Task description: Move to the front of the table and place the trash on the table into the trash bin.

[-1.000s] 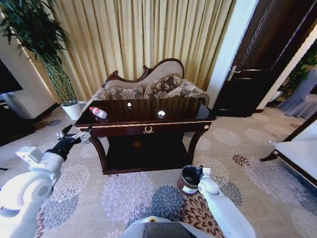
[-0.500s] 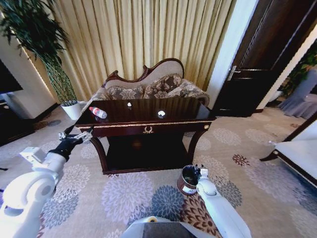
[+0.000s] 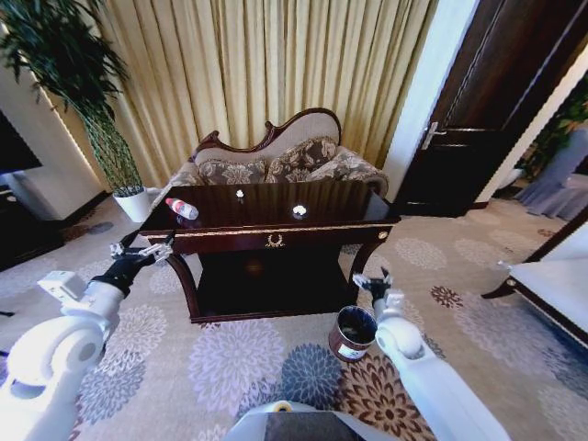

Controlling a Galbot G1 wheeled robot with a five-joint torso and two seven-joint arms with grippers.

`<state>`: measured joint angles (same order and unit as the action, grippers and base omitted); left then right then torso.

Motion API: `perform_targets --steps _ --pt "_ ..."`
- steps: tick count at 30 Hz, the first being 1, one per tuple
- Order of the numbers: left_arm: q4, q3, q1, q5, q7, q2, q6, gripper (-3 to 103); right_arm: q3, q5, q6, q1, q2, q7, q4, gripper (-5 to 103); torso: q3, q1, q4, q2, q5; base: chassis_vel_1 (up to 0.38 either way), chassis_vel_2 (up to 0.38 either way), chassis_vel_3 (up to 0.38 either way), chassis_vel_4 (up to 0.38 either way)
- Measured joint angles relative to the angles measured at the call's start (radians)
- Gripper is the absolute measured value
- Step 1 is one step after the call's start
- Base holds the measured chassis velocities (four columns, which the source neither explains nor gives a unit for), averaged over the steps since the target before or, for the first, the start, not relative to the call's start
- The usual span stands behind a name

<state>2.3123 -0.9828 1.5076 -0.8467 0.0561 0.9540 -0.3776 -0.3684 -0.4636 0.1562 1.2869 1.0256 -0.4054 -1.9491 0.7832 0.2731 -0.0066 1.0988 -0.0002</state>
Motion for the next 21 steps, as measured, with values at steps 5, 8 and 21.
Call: perform_targets --steps 5,8,21 --pt "0.008 -0.014 0.009 -0.001 0.000 0.001 0.005 100 -0.010 -0.041 0.031 0.035 -0.055 -0.003 -0.186 100 0.000 0.000 -0.0004 0.000 0.0001 0.000 0.000 0.000 0.000" --pt "0.009 -0.016 0.010 -0.002 0.000 -0.001 0.006 100 -0.019 -0.068 0.055 0.051 -0.067 0.002 -0.251 100 0.000 0.000 -0.0005 0.000 0.0002 0.000 0.000 0.000 0.000" --pt "0.008 -0.027 0.009 -0.008 0.001 -0.019 0.006 100 -0.017 -0.055 0.041 0.059 -0.064 0.077 -0.255 100 0.000 0.000 -0.0004 0.000 0.0002 0.000 0.000 0.000 0.000"
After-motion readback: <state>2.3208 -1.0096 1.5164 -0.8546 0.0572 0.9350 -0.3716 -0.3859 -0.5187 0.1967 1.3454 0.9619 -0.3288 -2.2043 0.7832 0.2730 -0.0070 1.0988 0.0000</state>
